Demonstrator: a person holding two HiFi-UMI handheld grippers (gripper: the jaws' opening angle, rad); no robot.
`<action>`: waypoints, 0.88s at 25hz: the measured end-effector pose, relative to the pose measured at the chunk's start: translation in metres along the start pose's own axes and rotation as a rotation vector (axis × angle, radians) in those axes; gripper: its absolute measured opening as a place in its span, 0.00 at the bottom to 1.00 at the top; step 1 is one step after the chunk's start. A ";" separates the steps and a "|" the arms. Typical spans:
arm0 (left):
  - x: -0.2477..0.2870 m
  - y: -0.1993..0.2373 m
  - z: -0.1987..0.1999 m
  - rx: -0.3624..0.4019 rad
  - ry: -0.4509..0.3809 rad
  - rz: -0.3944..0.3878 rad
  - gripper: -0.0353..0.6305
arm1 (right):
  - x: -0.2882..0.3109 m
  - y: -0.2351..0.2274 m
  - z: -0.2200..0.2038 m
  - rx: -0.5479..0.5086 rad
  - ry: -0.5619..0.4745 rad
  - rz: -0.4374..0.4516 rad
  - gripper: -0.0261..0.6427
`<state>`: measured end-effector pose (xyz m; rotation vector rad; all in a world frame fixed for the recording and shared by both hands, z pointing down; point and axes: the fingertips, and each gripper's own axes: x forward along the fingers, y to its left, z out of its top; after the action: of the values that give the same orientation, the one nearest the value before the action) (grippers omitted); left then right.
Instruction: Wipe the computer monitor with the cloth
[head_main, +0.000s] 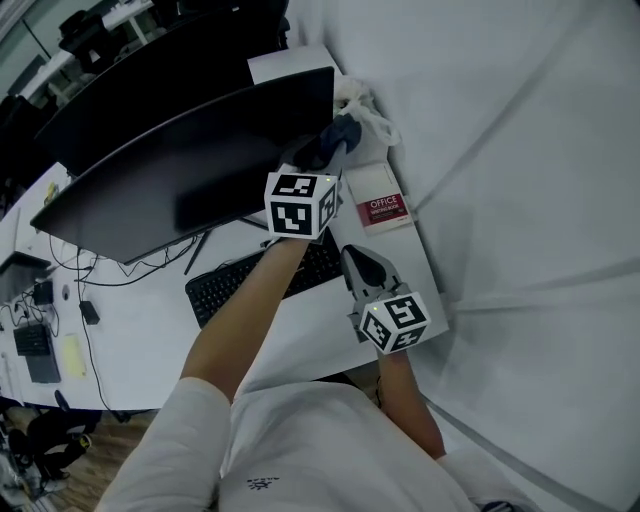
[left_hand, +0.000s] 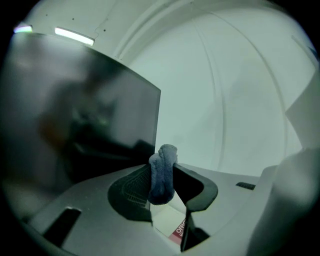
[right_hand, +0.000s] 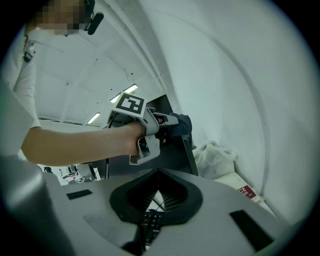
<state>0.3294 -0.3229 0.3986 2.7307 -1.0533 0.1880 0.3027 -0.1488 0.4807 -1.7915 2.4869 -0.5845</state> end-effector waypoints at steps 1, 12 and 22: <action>0.000 -0.001 0.005 0.000 -0.007 -0.003 0.25 | 0.001 0.001 0.006 -0.007 -0.010 0.004 0.07; -0.014 -0.006 0.078 -0.018 -0.136 -0.030 0.25 | 0.008 0.009 0.038 -0.040 -0.052 0.039 0.07; -0.036 -0.011 0.125 -0.102 -0.245 -0.054 0.25 | 0.006 0.012 0.038 -0.037 -0.059 0.048 0.07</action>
<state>0.3156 -0.3217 0.2687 2.7350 -1.0144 -0.2085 0.2985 -0.1616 0.4425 -1.7292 2.5098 -0.4797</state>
